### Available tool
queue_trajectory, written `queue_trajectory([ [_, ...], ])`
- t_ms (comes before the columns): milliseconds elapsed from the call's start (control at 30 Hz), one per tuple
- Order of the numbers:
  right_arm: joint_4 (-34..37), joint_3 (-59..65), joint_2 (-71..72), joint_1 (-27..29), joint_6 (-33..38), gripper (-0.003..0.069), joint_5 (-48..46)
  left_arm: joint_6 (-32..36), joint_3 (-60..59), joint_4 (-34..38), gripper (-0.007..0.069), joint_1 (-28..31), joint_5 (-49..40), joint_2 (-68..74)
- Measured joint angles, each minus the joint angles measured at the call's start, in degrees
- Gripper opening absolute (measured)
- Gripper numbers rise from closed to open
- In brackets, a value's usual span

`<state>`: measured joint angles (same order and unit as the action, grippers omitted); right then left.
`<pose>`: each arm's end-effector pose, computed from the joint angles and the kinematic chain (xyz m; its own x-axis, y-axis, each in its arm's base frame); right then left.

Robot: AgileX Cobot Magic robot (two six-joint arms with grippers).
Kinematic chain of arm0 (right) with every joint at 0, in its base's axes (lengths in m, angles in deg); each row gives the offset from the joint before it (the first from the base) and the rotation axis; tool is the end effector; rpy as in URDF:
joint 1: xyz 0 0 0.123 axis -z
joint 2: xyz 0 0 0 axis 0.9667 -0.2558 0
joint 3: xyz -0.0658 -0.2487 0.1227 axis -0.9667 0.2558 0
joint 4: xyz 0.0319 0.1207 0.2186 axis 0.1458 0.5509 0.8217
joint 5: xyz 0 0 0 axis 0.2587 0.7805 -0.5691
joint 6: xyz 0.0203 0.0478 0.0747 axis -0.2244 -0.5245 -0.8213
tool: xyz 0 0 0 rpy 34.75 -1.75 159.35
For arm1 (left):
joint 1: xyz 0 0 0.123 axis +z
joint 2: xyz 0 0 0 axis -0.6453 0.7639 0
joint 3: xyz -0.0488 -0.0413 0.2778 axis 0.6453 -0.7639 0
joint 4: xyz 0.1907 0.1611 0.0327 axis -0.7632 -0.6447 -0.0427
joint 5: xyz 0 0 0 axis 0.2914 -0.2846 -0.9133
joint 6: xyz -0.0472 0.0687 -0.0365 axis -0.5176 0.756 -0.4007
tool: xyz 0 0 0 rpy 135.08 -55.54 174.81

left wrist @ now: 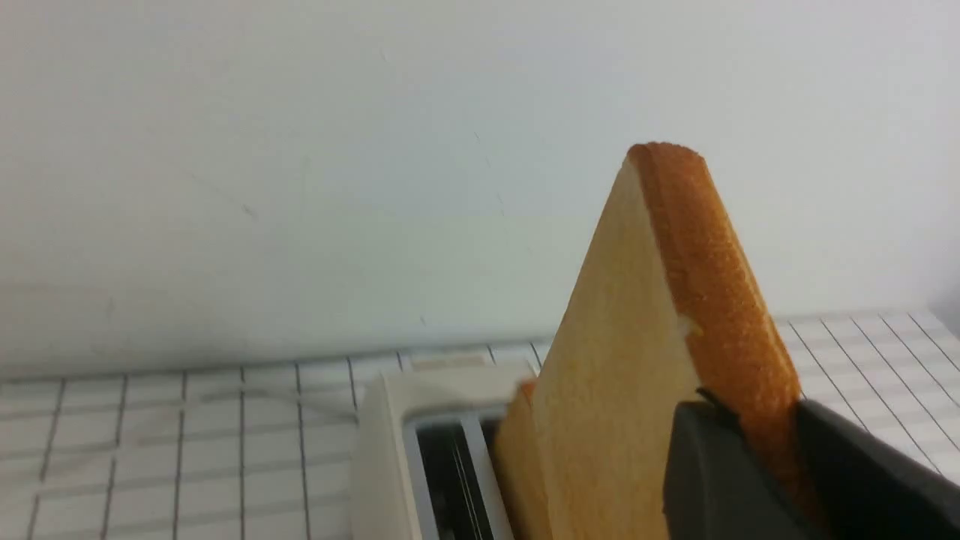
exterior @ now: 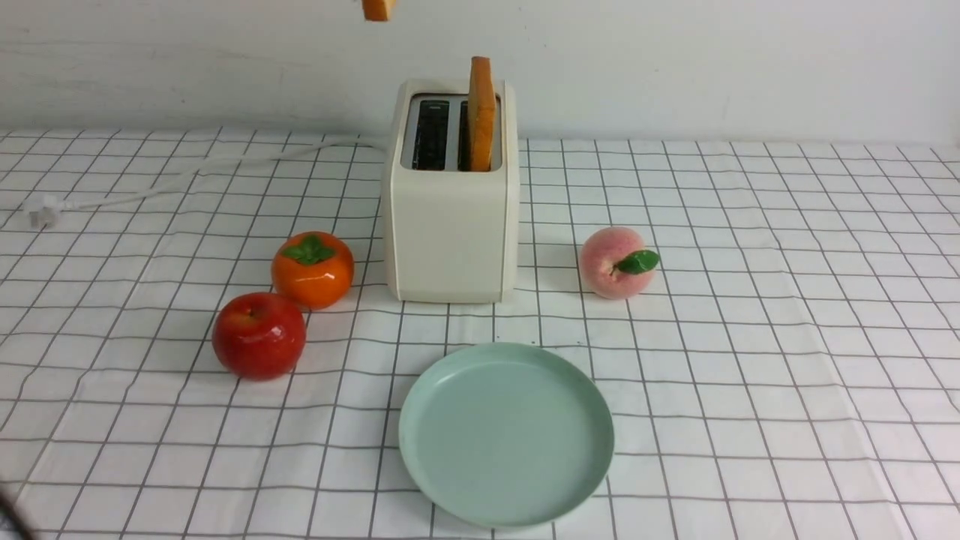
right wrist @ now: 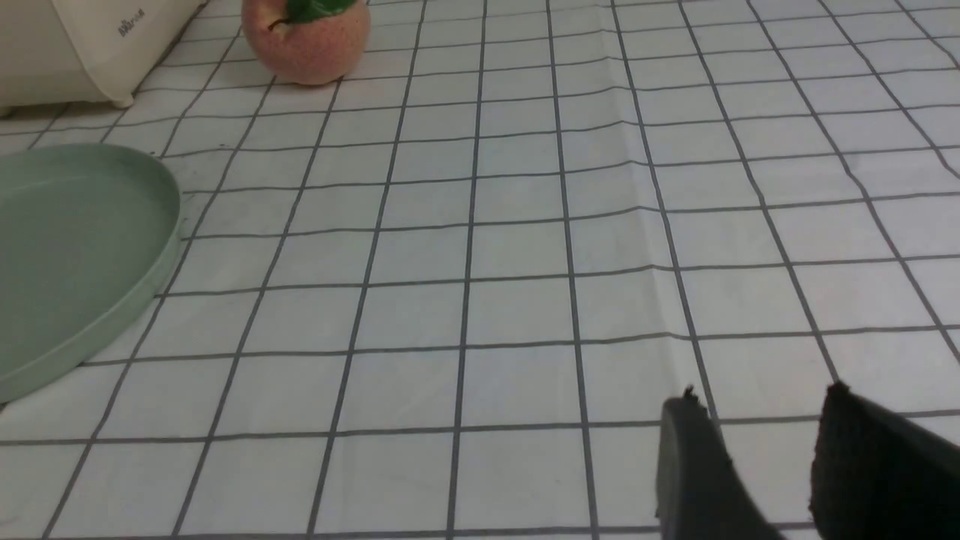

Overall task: Take toasted bread from bread machine on white checkered table place on plate.
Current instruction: 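Place the slice of bread on the plate with the left gripper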

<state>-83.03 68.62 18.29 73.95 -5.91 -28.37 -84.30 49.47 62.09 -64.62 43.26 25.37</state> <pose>0.0513 0.0037 0.1730 -0.3231 0.1451 -0.9352 0.0007 0.9882 0.1530 0.3324 -0.1464 0.5083 -0.3234 -0.0930 -0.9417 0.3087 0.9303 -0.1979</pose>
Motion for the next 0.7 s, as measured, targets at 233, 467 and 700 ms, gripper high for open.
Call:
queue_trajectory([
  [233, 0.0, 0.0, 0.0, 0.0, 0.0, 0.0240, 0.0, 17.6, -27.7, 28.4, 0.0094, 0.1, -9.8, -13.3],
  [467, 0.0, 0.0, 0.0, 0.0, 0.0, 0.0240, 0.0, 52.9, -61.3, 71.8, 0.0094, 0.1, 9.0, -15.9],
  [700, 0.0, 0.0, 0.0, 0.0, 0.0, 0.0240, 0.0, 83.9, -65.9, 99.5, 0.0094, 0.1, 14.6, -7.0],
])
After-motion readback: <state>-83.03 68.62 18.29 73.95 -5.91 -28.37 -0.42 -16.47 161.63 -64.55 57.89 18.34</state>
